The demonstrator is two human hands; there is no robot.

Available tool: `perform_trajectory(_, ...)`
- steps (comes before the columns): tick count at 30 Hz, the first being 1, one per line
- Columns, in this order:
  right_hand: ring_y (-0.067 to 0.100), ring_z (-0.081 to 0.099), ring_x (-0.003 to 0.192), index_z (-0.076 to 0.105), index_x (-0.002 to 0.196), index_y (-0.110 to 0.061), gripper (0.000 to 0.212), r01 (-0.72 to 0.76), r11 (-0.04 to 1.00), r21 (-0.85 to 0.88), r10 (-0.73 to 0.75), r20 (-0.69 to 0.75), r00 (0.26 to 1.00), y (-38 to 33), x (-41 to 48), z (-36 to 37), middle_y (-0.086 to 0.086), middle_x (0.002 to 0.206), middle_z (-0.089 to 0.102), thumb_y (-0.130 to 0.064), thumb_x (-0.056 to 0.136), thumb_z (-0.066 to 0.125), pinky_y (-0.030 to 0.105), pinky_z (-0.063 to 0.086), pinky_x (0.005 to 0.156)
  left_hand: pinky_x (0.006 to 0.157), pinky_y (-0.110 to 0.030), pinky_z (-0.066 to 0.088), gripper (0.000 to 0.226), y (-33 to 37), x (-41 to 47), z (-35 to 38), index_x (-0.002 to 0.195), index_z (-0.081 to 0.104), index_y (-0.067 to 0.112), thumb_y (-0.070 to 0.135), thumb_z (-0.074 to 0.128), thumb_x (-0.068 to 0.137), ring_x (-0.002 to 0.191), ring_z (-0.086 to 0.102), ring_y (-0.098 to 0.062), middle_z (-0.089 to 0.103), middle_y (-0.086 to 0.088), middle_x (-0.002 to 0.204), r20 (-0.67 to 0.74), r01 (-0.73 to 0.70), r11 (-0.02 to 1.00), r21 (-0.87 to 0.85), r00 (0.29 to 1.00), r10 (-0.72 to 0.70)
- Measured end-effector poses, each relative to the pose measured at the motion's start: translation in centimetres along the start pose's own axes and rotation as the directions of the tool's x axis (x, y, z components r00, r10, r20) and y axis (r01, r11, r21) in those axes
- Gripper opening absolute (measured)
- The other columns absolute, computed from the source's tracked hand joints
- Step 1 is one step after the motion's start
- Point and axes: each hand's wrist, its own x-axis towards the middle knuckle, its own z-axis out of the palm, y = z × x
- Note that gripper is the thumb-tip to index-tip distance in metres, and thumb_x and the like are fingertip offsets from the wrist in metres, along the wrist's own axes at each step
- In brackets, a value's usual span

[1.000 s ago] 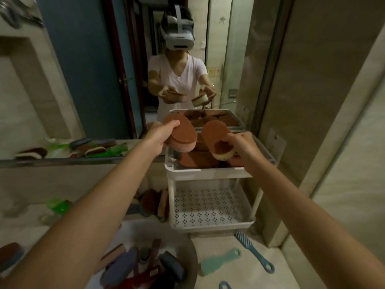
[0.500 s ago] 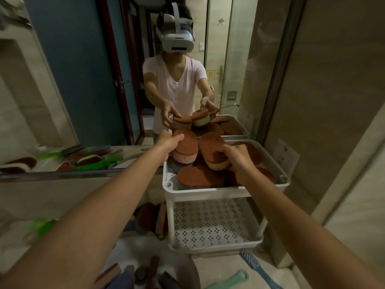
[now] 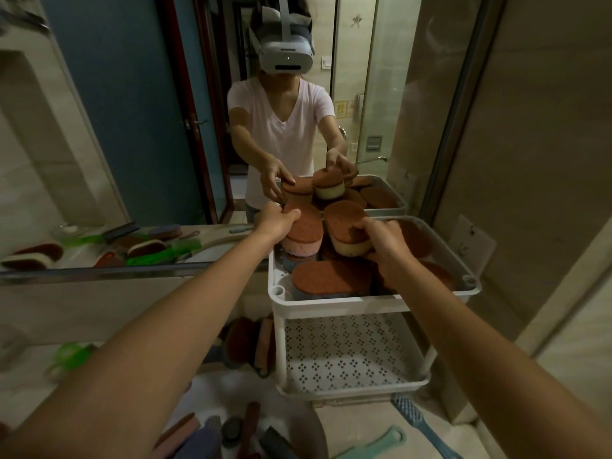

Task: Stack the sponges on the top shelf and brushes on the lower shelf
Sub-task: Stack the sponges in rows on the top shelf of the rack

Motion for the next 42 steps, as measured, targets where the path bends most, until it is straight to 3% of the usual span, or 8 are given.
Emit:
perform_trajectory(4,0.022,0.056,0.101,0.053,0.119,-0.010,0.036,0.008,1.000,0.007,-0.008,-0.014,1.000,-0.4,0.2,0.6,0.008,0.113,0.059,-0.022,0.085,0.057,0.035,0.048,0.087,0.091,-0.040,0.051,0.034,0.1,0.1,-0.1,0.102,0.063,0.000,0.031,0.055,0.090,0.103,0.063,-0.030,0.066,-0.017,0.108,0.004,-0.026,0.996,0.084,1.000,0.026)
perform_trajectory(10,0.020,0.051,0.096,0.041,0.132,-0.005,0.049,0.067,0.971,-0.230,-0.067,0.009,0.998,-0.8,-0.2,1.9,0.010,0.120,0.055,-0.026,0.089,0.050,0.032,0.043,0.079,0.088,-0.035,0.045,0.060,0.3,-0.5,-0.3,0.138,0.030,0.002,0.031,0.053,0.091,0.120,0.051,-0.032,0.047,-0.017,0.135,-0.034,-0.023,0.970,0.243,0.999,0.032)
perform_trajectory(16,0.027,0.056,0.107,0.025,0.143,-0.015,0.058,0.202,0.872,-0.446,-0.204,0.045,0.978,-0.9,-1.0,1.3,0.012,0.129,0.052,-0.026,0.091,0.049,0.038,0.049,0.086,0.079,-0.030,0.040,0.042,0.3,-1.2,-0.3,0.123,0.047,0.004,0.030,0.053,0.090,0.113,0.054,-0.032,0.054,-0.017,0.126,-0.035,-0.098,0.943,0.319,0.993,0.115)
perform_trajectory(22,0.028,0.056,0.114,0.035,0.137,-0.024,0.053,0.307,0.832,-0.462,-0.313,0.067,0.948,-0.7,-1.8,1.1,0.010,0.131,0.055,-0.029,0.088,0.054,0.045,0.048,0.096,0.084,-0.035,0.045,0.045,0.6,-1.5,-0.5,0.126,0.044,0.007,0.030,0.054,0.089,0.114,0.053,-0.031,0.053,-0.016,0.127,-0.033,-0.114,0.941,0.317,0.991,0.131)
perform_trajectory(27,0.023,0.051,0.120,0.047,0.133,-0.022,0.041,0.320,0.754,-0.574,-0.300,0.133,0.945,-0.7,-2.0,0.7,0.005,0.134,0.053,-0.027,0.093,0.049,0.033,0.043,0.092,0.076,-0.030,0.040,0.039,0.3,-1.8,-0.3,0.121,0.050,0.006,0.032,0.050,0.091,0.111,0.054,-0.030,0.054,-0.016,0.125,0.024,-0.107,0.939,0.328,0.994,0.105)
perform_trajectory(31,0.023,0.050,0.122,0.053,0.129,-0.025,0.038,0.361,0.735,-0.575,-0.349,0.136,0.927,-0.7,-2.0,0.6,0.003,0.134,0.055,-0.025,0.091,0.050,0.035,0.043,0.097,0.091,-0.035,0.046,0.045,-0.1,-2.0,0.0,0.132,0.042,0.012,0.033,0.046,0.092,0.115,0.052,-0.033,0.049,-0.018,0.132,0.037,-0.105,0.945,0.311,0.994,0.098)
perform_trajectory(38,0.012,0.052,0.074,0.061,0.121,-0.028,0.034,0.417,0.667,-0.617,-0.365,0.217,0.905,-0.2,-0.8,0.9,0.007,0.120,0.063,-0.020,0.094,0.041,0.019,0.035,0.055,0.098,-0.037,0.040,0.049,0.2,-2.3,0.4,0.143,0.032,0.020,0.030,0.039,0.095,0.126,0.042,-0.034,0.040,-0.019,0.141,0.025,-0.100,0.932,0.348,0.995,0.097)
perform_trajectory(42,0.030,0.057,0.099,0.060,0.122,-0.029,0.035,0.456,0.498,-0.737,-0.394,0.276,0.877,0.0,-0.7,1.3,0.015,0.123,0.057,-0.024,0.093,0.040,0.037,0.049,0.083,0.104,-0.037,0.034,0.049,1.0,-2.4,0.6,0.146,0.027,0.020,0.027,0.033,0.098,0.134,0.034,-0.034,0.031,-0.018,0.149,0.096,-0.104,0.903,0.417,0.993,0.070)
